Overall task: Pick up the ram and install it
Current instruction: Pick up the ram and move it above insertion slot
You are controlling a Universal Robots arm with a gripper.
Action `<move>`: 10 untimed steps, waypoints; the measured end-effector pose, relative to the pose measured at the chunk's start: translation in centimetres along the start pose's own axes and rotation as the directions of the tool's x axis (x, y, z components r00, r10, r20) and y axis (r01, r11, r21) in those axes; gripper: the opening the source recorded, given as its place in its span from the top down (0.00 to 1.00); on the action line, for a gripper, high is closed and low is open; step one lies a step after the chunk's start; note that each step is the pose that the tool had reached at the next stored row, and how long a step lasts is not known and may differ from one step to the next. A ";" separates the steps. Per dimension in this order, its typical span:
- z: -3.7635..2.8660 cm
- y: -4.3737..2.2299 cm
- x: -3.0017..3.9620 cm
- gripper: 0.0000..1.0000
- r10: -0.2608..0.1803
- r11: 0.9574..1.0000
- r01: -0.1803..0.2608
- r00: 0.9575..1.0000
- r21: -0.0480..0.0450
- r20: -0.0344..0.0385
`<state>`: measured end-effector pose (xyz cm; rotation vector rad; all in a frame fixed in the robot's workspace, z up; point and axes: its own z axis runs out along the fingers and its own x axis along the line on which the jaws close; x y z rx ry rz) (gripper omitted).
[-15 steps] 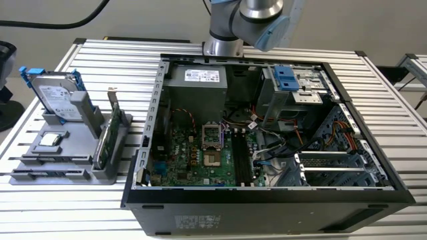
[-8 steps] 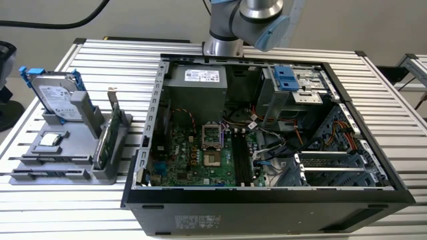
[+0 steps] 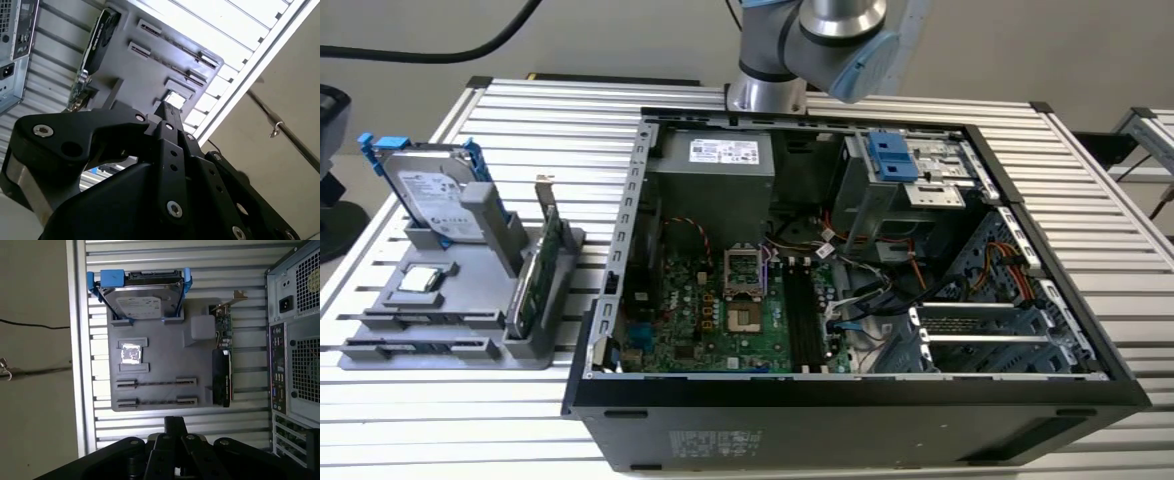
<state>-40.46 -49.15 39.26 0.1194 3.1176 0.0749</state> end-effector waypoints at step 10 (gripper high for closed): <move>0.00 -0.01 0.08 1.00 0.077 0.997 -0.077 0.997 0.001 0.004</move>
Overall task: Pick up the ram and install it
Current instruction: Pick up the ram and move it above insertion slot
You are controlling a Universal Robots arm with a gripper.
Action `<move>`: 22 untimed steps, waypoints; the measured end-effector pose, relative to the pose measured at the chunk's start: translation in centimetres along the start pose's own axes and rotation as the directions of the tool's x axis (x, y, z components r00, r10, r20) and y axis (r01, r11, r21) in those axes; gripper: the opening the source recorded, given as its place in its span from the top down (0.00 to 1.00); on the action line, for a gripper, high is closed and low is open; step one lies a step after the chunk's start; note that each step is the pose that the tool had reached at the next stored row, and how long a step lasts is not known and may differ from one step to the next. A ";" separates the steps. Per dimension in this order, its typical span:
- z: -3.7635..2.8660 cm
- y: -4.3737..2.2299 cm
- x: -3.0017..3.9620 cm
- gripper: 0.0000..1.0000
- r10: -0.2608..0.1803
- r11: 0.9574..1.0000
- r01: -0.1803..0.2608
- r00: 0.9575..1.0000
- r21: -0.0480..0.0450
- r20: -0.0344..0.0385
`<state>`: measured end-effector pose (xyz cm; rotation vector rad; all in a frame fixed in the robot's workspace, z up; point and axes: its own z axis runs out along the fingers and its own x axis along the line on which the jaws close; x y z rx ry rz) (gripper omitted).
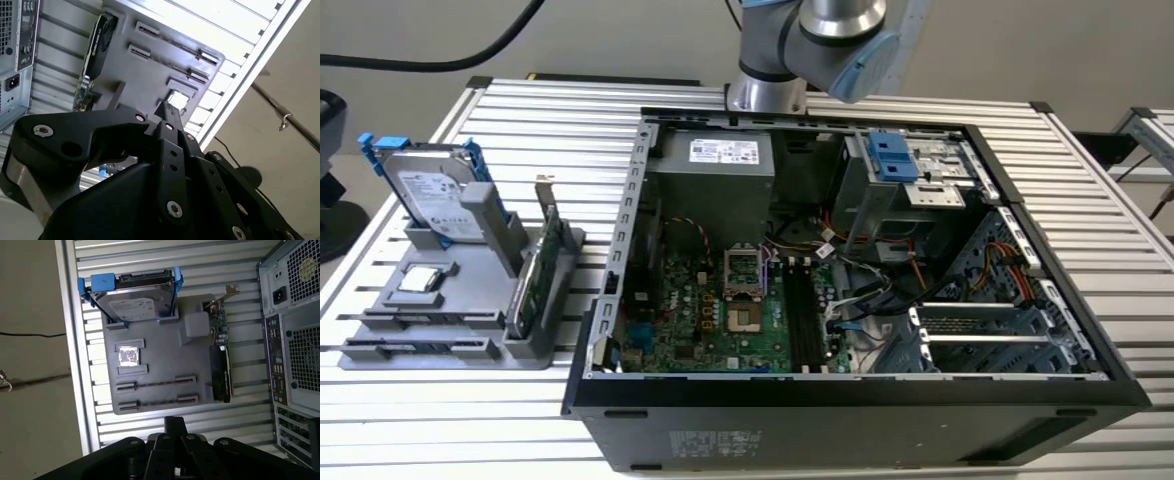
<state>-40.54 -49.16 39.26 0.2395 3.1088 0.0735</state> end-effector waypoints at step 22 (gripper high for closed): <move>-0.01 -0.03 0.20 1.00 0.156 0.988 -0.156 0.988 0.002 0.008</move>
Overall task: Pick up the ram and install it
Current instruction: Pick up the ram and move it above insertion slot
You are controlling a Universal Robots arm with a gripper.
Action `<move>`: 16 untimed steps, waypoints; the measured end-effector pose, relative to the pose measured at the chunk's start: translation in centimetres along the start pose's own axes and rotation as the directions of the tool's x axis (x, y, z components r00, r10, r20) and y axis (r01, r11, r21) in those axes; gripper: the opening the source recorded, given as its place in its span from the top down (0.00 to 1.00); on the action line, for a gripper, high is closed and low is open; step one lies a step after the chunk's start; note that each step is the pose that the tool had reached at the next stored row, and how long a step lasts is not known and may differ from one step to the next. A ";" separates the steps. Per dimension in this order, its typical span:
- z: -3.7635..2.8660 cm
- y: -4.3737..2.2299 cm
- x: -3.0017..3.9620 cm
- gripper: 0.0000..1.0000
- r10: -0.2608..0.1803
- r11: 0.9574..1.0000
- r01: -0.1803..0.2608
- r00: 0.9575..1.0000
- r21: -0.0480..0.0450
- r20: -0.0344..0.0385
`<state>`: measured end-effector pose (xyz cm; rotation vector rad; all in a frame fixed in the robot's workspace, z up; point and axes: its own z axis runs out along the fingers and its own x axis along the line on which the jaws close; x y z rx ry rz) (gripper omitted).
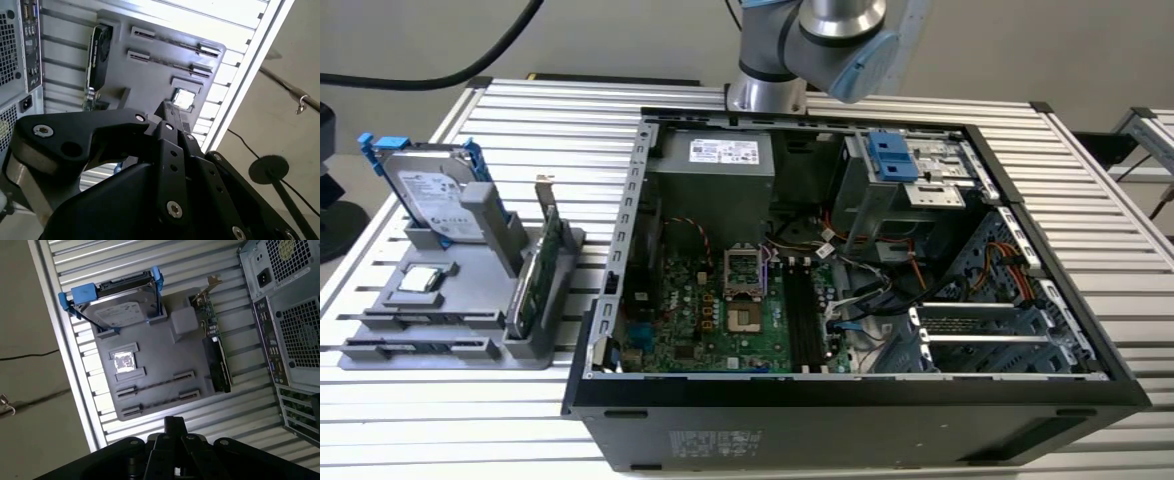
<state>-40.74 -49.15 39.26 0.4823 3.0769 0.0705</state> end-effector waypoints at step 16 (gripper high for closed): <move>0.00 -0.05 0.15 1.00 0.132 0.991 -0.132 0.991 0.002 0.007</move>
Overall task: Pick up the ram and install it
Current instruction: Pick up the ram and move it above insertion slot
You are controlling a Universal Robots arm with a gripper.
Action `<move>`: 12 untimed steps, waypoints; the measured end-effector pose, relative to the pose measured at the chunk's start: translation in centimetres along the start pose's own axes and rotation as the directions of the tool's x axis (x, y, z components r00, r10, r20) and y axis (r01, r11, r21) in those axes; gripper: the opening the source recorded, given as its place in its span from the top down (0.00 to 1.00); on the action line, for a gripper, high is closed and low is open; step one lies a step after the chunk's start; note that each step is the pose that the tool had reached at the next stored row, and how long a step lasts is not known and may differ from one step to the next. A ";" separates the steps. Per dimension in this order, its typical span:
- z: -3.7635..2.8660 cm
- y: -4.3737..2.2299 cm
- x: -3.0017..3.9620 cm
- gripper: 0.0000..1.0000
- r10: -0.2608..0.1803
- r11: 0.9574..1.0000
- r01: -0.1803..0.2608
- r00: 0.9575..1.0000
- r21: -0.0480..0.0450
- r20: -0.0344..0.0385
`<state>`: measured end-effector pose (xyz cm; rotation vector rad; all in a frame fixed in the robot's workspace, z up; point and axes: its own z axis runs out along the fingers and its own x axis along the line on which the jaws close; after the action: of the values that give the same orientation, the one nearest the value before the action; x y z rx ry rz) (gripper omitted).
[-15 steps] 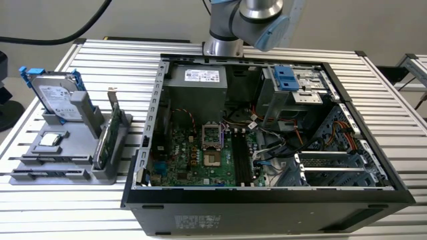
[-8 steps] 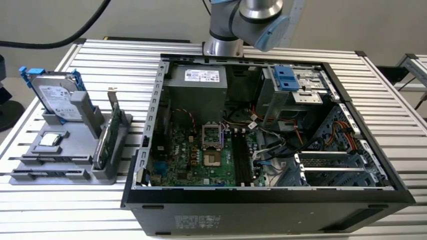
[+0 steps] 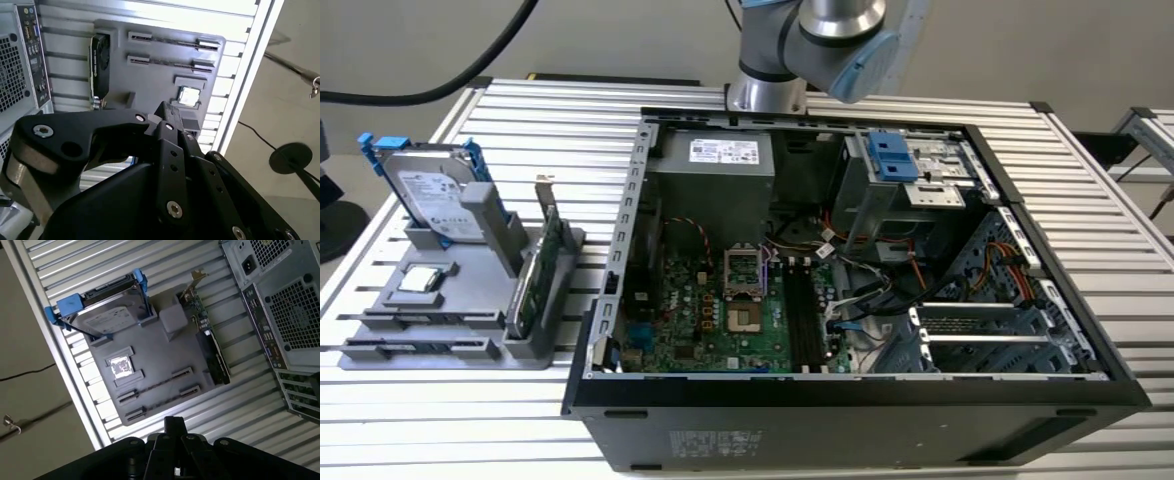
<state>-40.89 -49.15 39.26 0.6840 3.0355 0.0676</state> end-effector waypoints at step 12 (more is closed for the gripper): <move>0.00 -0.02 0.04 1.00 0.102 0.995 -0.102 0.995 0.002 0.005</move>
<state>-40.94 -49.15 39.26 0.8381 2.9944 0.0651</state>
